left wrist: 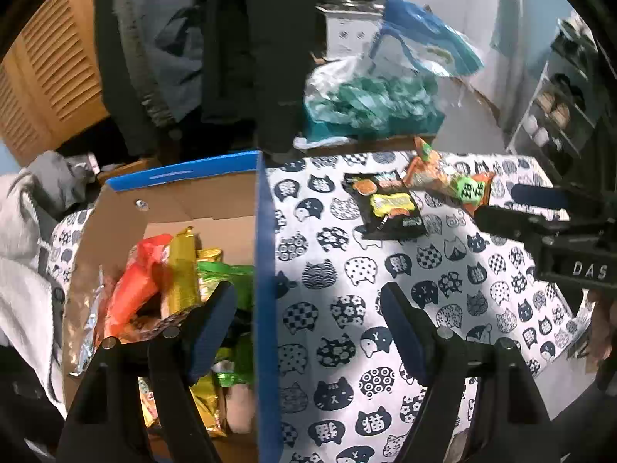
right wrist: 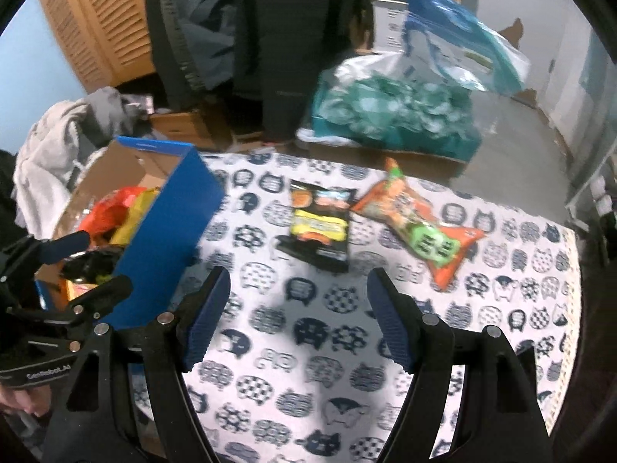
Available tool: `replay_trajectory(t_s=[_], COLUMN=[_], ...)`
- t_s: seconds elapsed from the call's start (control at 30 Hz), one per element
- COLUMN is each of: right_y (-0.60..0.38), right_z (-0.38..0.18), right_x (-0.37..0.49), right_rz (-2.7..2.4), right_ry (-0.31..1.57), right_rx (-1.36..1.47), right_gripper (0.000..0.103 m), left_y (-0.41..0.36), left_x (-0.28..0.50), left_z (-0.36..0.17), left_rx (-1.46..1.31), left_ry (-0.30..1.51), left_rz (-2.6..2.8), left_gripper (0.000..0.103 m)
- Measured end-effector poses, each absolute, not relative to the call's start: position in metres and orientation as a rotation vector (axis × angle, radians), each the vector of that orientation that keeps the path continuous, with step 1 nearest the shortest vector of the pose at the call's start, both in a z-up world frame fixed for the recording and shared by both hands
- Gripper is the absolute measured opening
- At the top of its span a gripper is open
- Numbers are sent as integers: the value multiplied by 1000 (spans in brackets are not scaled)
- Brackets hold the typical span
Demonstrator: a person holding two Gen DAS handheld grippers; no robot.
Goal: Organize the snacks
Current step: 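Move the left gripper to the small black pack while the right moves to the orange-green cracker bag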
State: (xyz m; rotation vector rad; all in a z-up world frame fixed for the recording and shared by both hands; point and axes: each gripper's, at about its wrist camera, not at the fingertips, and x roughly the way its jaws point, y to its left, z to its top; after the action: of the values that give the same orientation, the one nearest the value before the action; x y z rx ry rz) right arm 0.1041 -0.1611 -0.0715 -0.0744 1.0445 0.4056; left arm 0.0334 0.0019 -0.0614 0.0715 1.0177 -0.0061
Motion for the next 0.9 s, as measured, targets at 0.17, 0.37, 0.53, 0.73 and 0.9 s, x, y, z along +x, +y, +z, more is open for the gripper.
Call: replay_trajectory(t_s=[0.17,0.37,0.53,0.73,0.9], right_y=[-181,-201,-214,-224,-220], right_z=[-77,-86,-94,-103,-114], right_x=[107,112,127,156,179], right_rz=[370,346,361,380,413], right_ry=[1054,1081,1139,1192,1182], right_rx=[-68,-115,-183,-293,-431], right_gripper=[73,73,73,73,73], left_y=[-18,-38,-47,-53,-55], left_x=[41,54,75,112,141], left_z=[-69,-76,-82,-94,-113], left_rx=[98,105,85,46,7], left_ry=[1046,1085,1133,1186,1222], left_rz=[-27,-72,-106,-96,-84], left_gripper=[78,81,81,81,81])
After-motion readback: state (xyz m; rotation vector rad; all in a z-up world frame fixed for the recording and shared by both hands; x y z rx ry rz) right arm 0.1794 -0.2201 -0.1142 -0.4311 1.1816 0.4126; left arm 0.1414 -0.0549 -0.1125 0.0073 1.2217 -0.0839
